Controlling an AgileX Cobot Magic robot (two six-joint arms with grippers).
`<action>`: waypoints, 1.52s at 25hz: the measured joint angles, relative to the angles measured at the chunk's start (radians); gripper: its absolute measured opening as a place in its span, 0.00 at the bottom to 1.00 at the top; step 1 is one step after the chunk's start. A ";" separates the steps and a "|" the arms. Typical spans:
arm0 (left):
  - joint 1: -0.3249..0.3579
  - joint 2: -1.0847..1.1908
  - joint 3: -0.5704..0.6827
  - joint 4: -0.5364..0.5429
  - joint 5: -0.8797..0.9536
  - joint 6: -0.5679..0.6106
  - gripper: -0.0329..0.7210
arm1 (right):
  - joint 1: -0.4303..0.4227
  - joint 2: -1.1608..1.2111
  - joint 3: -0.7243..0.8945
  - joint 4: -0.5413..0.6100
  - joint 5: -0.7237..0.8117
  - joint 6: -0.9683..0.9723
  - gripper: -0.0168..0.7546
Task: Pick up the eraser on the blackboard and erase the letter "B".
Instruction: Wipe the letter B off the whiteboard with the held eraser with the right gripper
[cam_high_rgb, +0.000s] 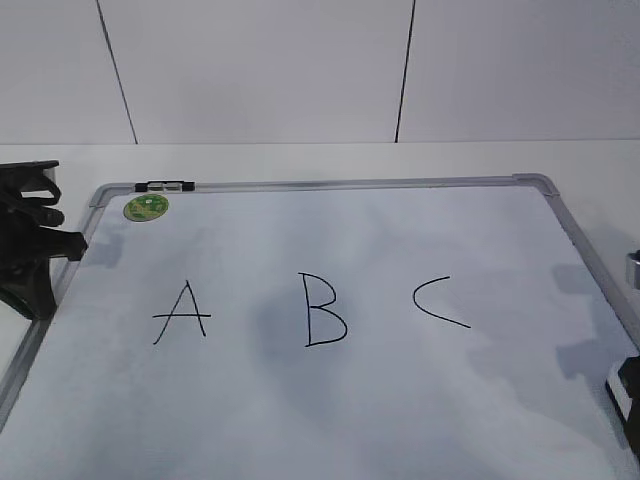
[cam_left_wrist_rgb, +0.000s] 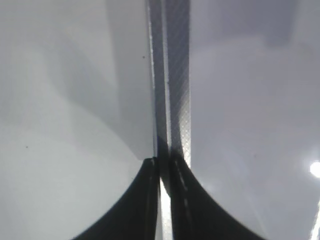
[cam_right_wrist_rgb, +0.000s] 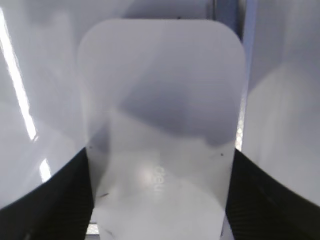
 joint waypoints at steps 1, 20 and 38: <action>0.000 0.000 0.000 0.000 0.000 0.000 0.08 | 0.000 0.000 -0.002 0.003 0.002 0.000 0.70; 0.000 0.000 0.000 -0.004 0.000 0.000 0.08 | 0.000 0.000 -0.220 0.079 0.186 -0.032 0.70; 0.000 0.000 0.000 -0.004 0.006 0.000 0.08 | 0.416 0.173 -0.549 0.065 0.219 -0.001 0.70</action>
